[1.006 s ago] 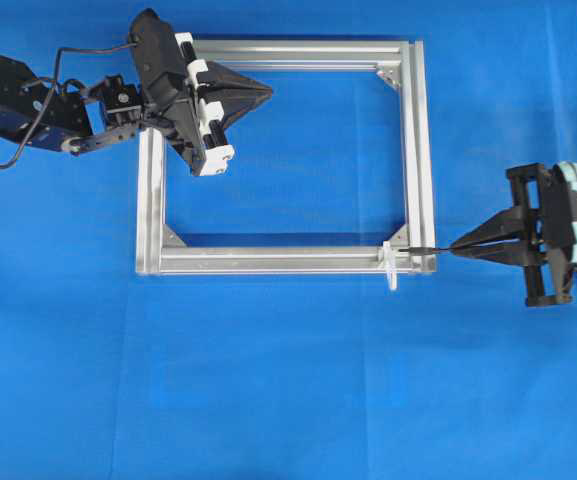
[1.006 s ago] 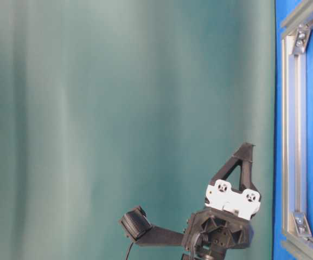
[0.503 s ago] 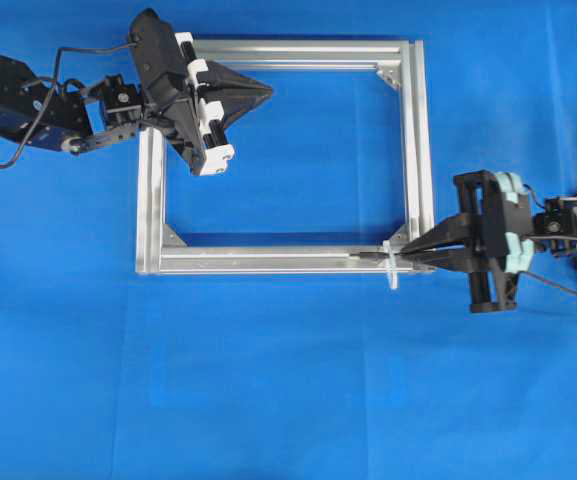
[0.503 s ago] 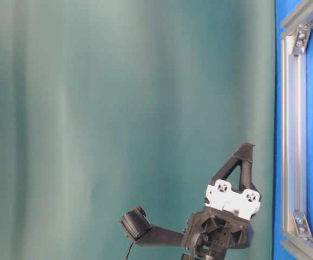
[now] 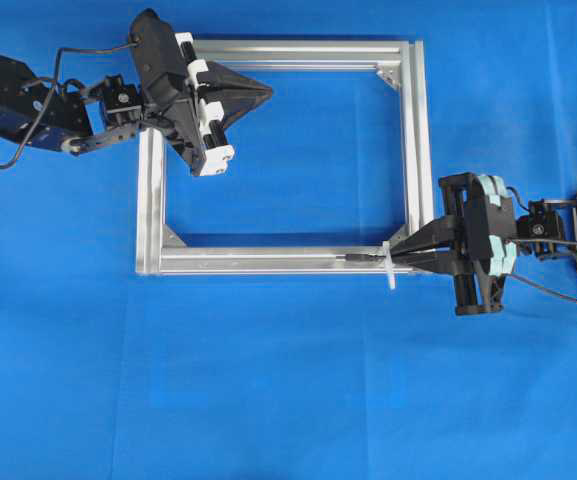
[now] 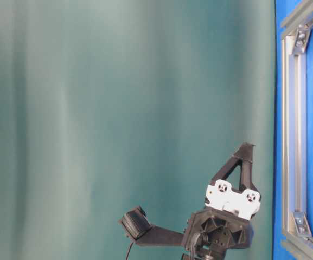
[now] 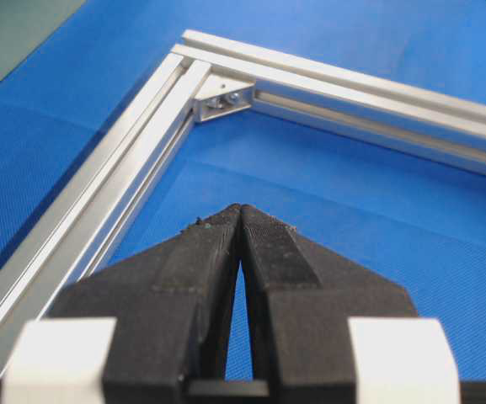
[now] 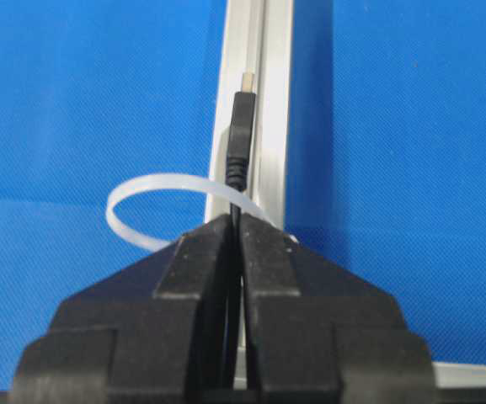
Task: Insert the wire through the string loop located on the right side.
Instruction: 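Push the plug leftward through the white loop with the right gripper, then move the open left gripper toward the plug emerging from the loop, then close the left gripper on the plug past the loop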
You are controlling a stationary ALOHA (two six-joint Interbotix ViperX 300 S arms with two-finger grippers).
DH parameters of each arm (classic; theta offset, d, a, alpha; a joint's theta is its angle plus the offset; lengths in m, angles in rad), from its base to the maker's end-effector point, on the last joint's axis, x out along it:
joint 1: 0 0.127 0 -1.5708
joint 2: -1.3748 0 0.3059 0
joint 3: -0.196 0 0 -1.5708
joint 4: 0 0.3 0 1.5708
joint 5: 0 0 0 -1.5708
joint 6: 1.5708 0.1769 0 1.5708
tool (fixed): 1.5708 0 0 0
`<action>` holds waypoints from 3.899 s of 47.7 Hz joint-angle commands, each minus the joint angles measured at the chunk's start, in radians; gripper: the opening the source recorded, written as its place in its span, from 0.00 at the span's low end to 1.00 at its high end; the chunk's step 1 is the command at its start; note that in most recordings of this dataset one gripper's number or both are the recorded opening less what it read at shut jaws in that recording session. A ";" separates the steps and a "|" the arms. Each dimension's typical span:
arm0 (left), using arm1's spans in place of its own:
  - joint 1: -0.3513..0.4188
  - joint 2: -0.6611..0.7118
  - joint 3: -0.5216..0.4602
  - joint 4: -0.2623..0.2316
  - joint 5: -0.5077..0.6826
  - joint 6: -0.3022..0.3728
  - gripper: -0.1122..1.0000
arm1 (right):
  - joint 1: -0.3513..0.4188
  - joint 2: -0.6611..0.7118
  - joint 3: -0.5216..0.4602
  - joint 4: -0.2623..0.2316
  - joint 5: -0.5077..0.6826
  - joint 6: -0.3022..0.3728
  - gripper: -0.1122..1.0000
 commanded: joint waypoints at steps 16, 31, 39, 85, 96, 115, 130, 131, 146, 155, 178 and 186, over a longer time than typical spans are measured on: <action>-0.106 -0.031 0.014 0.003 -0.011 -0.018 0.10 | 0.002 -0.006 -0.015 -0.002 -0.012 -0.003 0.07; -0.291 -0.038 0.057 0.002 -0.011 -0.075 0.10 | 0.002 -0.006 -0.012 -0.002 -0.012 -0.003 0.07; -0.368 -0.041 0.058 0.002 -0.011 -0.086 0.10 | 0.002 -0.006 -0.012 -0.002 -0.012 -0.003 0.07; -0.388 0.091 -0.275 0.002 0.198 -0.072 0.10 | 0.002 -0.006 -0.012 -0.002 -0.012 -0.003 0.07; -0.368 0.149 -0.408 0.003 0.295 -0.071 0.10 | 0.002 -0.006 -0.012 0.000 -0.012 -0.003 0.07; -0.359 0.158 -0.419 0.003 0.313 -0.069 0.10 | 0.002 -0.006 -0.012 -0.002 -0.012 -0.003 0.07; -0.356 0.161 -0.423 0.006 0.313 -0.069 0.69 | 0.002 -0.006 -0.012 -0.002 -0.012 -0.003 0.07; -0.356 0.160 -0.425 0.006 0.313 -0.069 0.74 | 0.002 -0.006 -0.012 -0.002 -0.012 -0.003 0.07; -0.353 0.167 -0.423 0.006 0.313 -0.069 0.88 | 0.002 -0.006 -0.011 -0.002 -0.012 -0.003 0.07; -0.351 0.215 -0.422 0.006 0.314 -0.069 0.88 | 0.002 -0.006 -0.011 -0.002 -0.012 -0.005 0.07; -0.351 0.267 -0.433 0.006 0.311 -0.069 0.88 | 0.002 -0.006 -0.011 -0.002 -0.009 -0.005 0.07; -0.351 0.267 -0.434 0.006 0.308 -0.069 0.88 | 0.002 -0.006 -0.009 -0.002 -0.009 -0.005 0.07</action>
